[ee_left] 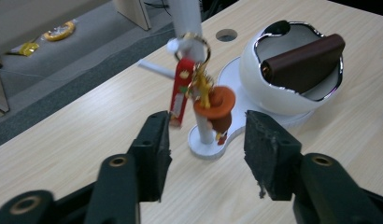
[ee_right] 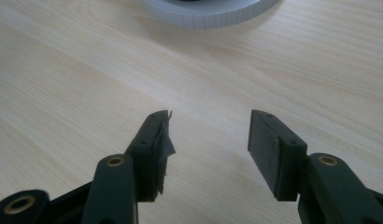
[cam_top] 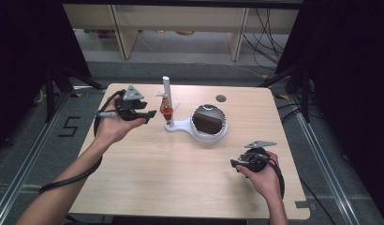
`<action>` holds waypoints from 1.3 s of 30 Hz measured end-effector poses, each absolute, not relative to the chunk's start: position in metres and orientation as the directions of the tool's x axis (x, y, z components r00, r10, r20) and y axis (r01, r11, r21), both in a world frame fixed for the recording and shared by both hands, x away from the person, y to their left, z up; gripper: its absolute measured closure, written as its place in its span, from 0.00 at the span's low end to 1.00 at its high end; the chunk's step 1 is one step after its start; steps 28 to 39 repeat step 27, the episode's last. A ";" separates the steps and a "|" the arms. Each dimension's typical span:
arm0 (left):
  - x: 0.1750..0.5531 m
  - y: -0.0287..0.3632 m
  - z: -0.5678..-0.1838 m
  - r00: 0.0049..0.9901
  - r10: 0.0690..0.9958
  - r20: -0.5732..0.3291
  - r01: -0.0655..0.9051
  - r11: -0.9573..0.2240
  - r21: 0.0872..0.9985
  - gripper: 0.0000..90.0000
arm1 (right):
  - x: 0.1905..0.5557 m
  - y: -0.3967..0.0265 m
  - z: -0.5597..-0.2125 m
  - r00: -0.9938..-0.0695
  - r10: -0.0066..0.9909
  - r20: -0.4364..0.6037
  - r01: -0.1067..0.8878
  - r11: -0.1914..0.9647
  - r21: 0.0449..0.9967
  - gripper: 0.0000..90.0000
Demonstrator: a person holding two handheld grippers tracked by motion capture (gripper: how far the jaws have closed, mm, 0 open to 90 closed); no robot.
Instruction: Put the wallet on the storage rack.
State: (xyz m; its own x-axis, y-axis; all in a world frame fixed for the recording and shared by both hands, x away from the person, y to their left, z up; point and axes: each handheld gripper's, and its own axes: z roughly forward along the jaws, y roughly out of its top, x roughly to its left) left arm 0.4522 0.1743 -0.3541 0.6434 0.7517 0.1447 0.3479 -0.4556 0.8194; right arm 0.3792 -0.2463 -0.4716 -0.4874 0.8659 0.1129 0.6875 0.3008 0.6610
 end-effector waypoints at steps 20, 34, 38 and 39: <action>0.382 0.265 -0.506 0.488 0.873 -0.015 0.366 -0.189 0.911 0.32 | 0.378 -0.247 -0.478 -0.458 0.879 0.131 0.719 0.280 0.637 0.53; 0.375 0.257 -0.522 0.495 0.869 -0.003 0.313 -0.175 0.933 0.33 | 0.376 -0.246 -0.484 -0.434 0.888 0.152 0.723 0.243 0.647 0.53; 0.375 0.257 -0.522 0.495 0.869 -0.003 0.313 -0.175 0.933 0.33 | 0.376 -0.246 -0.484 -0.434 0.888 0.152 0.723 0.243 0.647 0.53; 0.375 0.257 -0.522 0.495 0.869 -0.003 0.313 -0.175 0.933 0.33 | 0.376 -0.246 -0.484 -0.434 0.888 0.152 0.723 0.243 0.647 0.53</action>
